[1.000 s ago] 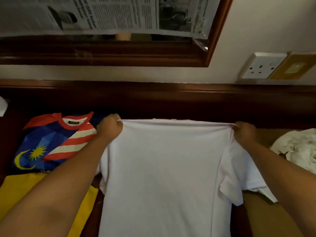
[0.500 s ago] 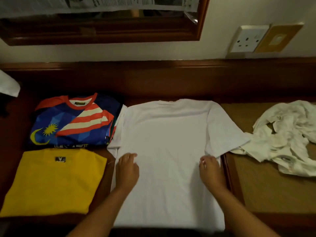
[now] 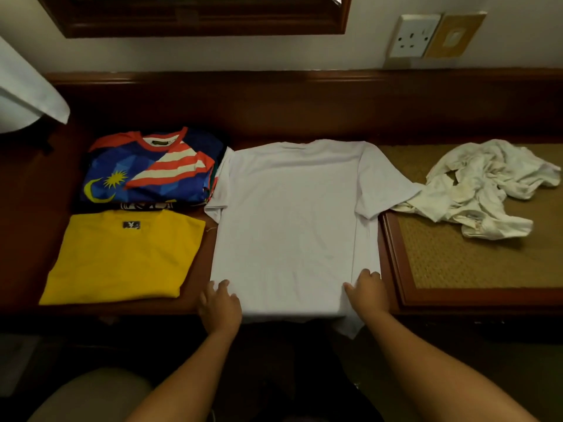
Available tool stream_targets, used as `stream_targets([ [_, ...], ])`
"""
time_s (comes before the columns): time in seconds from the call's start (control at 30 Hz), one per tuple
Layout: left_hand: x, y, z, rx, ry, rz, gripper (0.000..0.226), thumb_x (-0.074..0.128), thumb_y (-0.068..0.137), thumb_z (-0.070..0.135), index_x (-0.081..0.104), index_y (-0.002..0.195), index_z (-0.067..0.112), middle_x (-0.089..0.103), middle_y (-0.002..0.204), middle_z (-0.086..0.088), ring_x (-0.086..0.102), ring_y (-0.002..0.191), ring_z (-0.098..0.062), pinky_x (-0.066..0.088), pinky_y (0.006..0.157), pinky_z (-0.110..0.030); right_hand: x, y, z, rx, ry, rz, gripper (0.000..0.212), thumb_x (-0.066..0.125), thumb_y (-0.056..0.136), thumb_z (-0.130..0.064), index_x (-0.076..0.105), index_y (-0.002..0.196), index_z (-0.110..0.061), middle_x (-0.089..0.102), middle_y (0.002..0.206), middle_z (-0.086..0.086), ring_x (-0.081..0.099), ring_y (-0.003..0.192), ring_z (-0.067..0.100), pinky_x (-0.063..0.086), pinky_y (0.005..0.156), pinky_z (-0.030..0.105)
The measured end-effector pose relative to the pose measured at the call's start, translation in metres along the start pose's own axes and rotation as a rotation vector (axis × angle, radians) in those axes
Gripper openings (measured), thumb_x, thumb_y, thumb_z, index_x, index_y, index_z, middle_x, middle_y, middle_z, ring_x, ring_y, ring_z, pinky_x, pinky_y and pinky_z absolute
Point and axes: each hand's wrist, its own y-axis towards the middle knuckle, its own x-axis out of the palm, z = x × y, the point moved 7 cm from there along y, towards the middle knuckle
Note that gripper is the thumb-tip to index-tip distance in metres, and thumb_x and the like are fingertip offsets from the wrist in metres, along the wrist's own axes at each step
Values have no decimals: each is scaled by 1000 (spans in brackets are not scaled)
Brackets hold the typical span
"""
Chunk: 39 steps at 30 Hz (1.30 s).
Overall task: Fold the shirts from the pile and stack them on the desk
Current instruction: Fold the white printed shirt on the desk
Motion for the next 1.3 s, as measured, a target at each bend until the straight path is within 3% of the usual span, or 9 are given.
stream_targets([
  [0.2, -7, 1, -16, -223, -51, -12, 52, 56, 94, 16, 38, 141, 7, 39, 143, -17, 37, 132, -34, 40, 103, -44, 1, -1, -1, 85, 2, -31, 19, 47, 94, -12, 54, 109, -3, 53, 113, 14, 55, 103, 29, 42, 75, 31],
  [0.33, -4, 18, -27, -243, -49, -72, 27, 53, 95, 16, 58, 117, 1, 58, 122, -20, 53, 115, -36, 48, 93, -45, -5, 5, 22, 284, 534, -53, 11, 48, 88, -1, 55, 96, 0, 57, 99, 20, 57, 91, 34, 41, 72, 32],
  [0.5, -15, 27, -48, -271, -496, 31, 31, 54, 92, 7, 53, 116, -12, 55, 122, -31, 52, 114, -45, 41, 96, -47, -14, 5, 64, 588, 1270, -110, 23, 42, 87, 2, 65, 89, -1, 66, 92, 20, 63, 85, 36, 54, 83, 47],
  [0.6, -18, 26, -61, -332, -555, 7, 29, 52, 94, 9, 50, 119, -6, 55, 124, -28, 52, 112, -44, 44, 95, -49, -33, 15, 85, 436, 1038, -85, 22, 51, 98, -24, 62, 105, -6, 64, 102, 14, 60, 94, 32, 50, 87, 44],
  [0.7, -23, 27, -65, -343, -508, 7, 28, 53, 94, 8, 51, 119, -6, 55, 124, -29, 52, 112, -46, 44, 95, -50, -40, 22, 102, 304, 633, -31, 20, 54, 93, -10, 61, 110, -2, 62, 106, 19, 57, 94, 33, 48, 83, 43],
  [0.83, -27, 21, -53, -258, -371, -7, 29, 57, 92, 8, 52, 118, -3, 55, 124, -27, 52, 111, -46, 45, 92, -50, -54, 15, 116, 390, 414, 108, 25, 51, 82, 6, 63, 103, -1, 62, 109, 21, 58, 97, 37, 50, 80, 39],
  [0.97, -25, 6, -21, 49, 14, 26, 48, 61, 91, 20, 46, 136, 12, 43, 141, -12, 43, 127, -31, 44, 101, -41, -48, 3, 89, 232, 305, 132, 33, 50, 85, 4, 59, 116, -3, 52, 123, 20, 52, 110, 36, 47, 96, 45],
  [1.07, -3, -4, 6, 338, 196, -108, 52, 52, 96, 29, 37, 145, 19, 33, 152, -6, 33, 137, -23, 36, 108, -35, -31, -7, 63, 59, 199, 63, 40, 50, 90, -5, 55, 129, -9, 47, 134, 14, 46, 121, 32, 41, 103, 43],
  [1.3, 8, -3, 31, 341, 326, -205, 52, 46, 98, 33, 30, 146, 20, 26, 154, -5, 30, 139, -23, 34, 109, -33, -27, -6, 39, 59, 224, 14, 40, 48, 95, -11, 49, 135, -8, 40, 142, 15, 40, 127, 33, 38, 105, 45],
])
